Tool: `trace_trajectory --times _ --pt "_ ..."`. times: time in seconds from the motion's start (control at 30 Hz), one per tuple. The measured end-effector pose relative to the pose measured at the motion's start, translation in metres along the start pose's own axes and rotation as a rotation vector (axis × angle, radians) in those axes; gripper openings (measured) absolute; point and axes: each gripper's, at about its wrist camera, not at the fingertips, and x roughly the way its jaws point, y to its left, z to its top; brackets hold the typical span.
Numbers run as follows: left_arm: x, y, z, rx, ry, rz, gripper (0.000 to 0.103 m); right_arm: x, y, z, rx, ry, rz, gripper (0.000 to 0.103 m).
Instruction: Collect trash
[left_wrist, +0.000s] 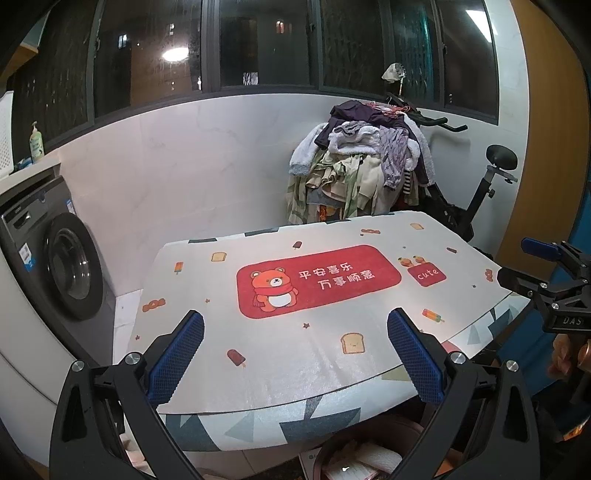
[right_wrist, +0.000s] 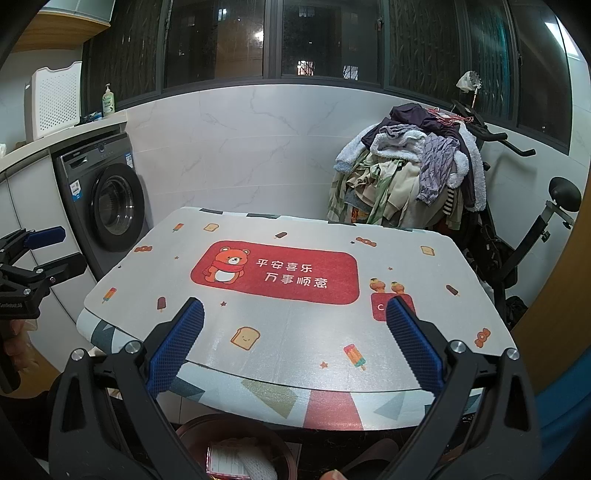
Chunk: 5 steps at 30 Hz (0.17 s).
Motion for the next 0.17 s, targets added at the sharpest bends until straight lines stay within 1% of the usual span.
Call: trace_trajectory --times 0.17 --pt "0.0020 0.0002 0.0000 0.003 0.010 -0.008 0.097 -0.0001 0.0000 0.0000 0.000 0.000 0.001 0.097"
